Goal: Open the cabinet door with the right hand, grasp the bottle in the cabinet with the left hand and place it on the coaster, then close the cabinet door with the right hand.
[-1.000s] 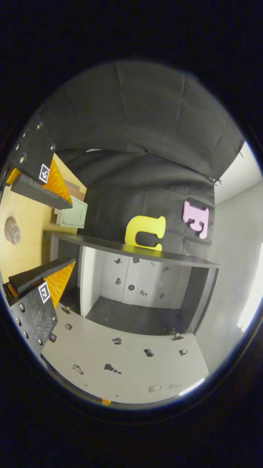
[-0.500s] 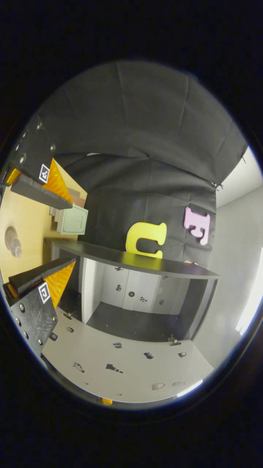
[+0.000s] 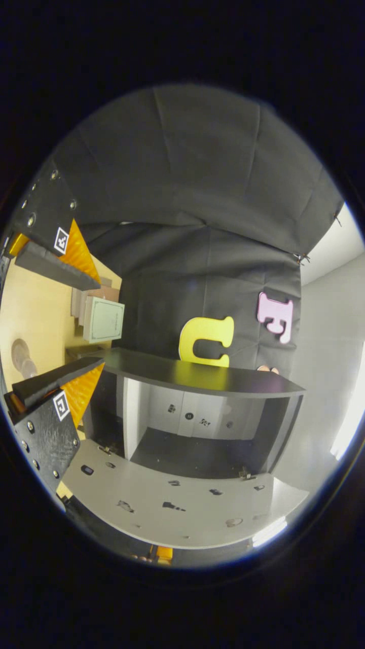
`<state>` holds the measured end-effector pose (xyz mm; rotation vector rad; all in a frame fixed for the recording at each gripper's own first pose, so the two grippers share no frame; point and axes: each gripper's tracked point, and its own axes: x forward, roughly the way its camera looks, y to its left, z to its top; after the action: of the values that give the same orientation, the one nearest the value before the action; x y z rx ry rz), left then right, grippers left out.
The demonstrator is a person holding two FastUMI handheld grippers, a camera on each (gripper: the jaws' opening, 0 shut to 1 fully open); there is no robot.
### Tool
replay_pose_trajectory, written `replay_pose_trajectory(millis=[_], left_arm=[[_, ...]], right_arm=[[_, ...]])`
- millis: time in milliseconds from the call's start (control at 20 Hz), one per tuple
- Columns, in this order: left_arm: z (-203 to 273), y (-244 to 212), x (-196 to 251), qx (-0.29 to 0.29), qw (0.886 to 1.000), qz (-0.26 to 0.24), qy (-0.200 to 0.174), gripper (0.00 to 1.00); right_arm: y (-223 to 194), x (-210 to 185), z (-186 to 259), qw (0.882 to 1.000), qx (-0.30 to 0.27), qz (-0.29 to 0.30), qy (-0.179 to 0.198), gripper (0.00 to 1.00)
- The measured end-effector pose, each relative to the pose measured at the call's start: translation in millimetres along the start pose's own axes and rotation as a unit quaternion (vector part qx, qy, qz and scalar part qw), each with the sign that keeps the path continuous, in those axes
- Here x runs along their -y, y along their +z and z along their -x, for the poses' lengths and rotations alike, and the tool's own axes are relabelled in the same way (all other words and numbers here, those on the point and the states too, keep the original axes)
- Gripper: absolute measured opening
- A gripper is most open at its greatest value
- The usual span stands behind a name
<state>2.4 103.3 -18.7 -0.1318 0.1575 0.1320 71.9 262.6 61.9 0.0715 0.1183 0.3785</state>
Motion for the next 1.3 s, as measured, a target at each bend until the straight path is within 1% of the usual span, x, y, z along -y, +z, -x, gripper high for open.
replay_pose_trajectory(millis=[50,100,150,300,350,400,500,700,800,950,1000,1050,1100,1150,1200,1250,1300], left_arm=[[1,-2,-4,-0.001,1.000,0.000,0.000,0.80],[2,-2,-7,-0.001,1.000,-0.001,0.000,0.82],[1,-2,-11,-0.001,1.000,-0.001,0.001,0.80],[2,4,-20,0.002,1.000,-0.002,0.002,0.80],[1,5,-23,0.003,1.000,-0.003,0.002,0.80],[2,6,-25,0.003,1.000,-0.005,0.002,0.80],[2,5,-29,0.002,1.000,-0.011,0.005,0.80],[1,0,-29,-0.005,1.000,-0.030,0.001,0.80],[-2,-6,-21,-0.013,0.999,-0.037,-0.009,0.80],[-7,-13,-3,-0.019,0.999,-0.043,-0.028,0.80],[-10,-12,5,-0.017,0.998,-0.044,-0.035,0.82],[-13,-13,15,-0.014,0.998,-0.044,-0.045,0.82],[-16,-12,26,-0.010,0.997,-0.043,-0.056,0.83],[-20,-10,38,-0.006,0.997,-0.042,-0.068,0.84],[-24,-8,47,-0.001,0.996,-0.040,-0.078,0.82],[-26,-4,54,0.005,0.995,-0.040,-0.086,0.84],[-29,3,65,0.013,0.995,-0.042,-0.094,0.82]], right_arm=[[-1,-7,-5,1.000,0.001,0.002,0.005,0.93],[-1,-14,-9,1.000,0.002,0.006,0.010,0.93],[-1,-22,-14,1.000,0.002,0.009,0.016,0.93],[-3,-46,-34,0.999,0.002,0.026,0.039,0.93],[-4,-52,-40,0.998,0.003,0.030,0.049,0.89],[-6,-58,-44,0.998,0.003,0.026,0.058,0.93],[-15,-73,-53,0.997,-0.003,0.017,0.076,0.94],[-35,-85,-63,0.996,-0.024,0.004,0.082,0.94],[-38,-78,-66,0.997,-0.033,-0.005,0.071,0.95],[-43,-61,-55,0.998,-0.042,-0.007,0.038,0.94],[-44,-53,-53,0.999,-0.045,-0.005,0.026,0.94],[-45,-45,-50,0.999,-0.045,-0.002,0.014,0.95],[-45,-38,-46,0.999,-0.043,0.003,0.000,0.92],[-45,-28,-44,0.999,-0.043,0.008,-0.012,0.92],[-45,-19,-42,0.999,-0.044,0.008,-0.021,0.95],[-47,-10,-38,0.998,-0.046,0.003,-0.030,0.96],[-47,-1,-34,0.998,-0.046,-0.005,-0.037,0.95]])
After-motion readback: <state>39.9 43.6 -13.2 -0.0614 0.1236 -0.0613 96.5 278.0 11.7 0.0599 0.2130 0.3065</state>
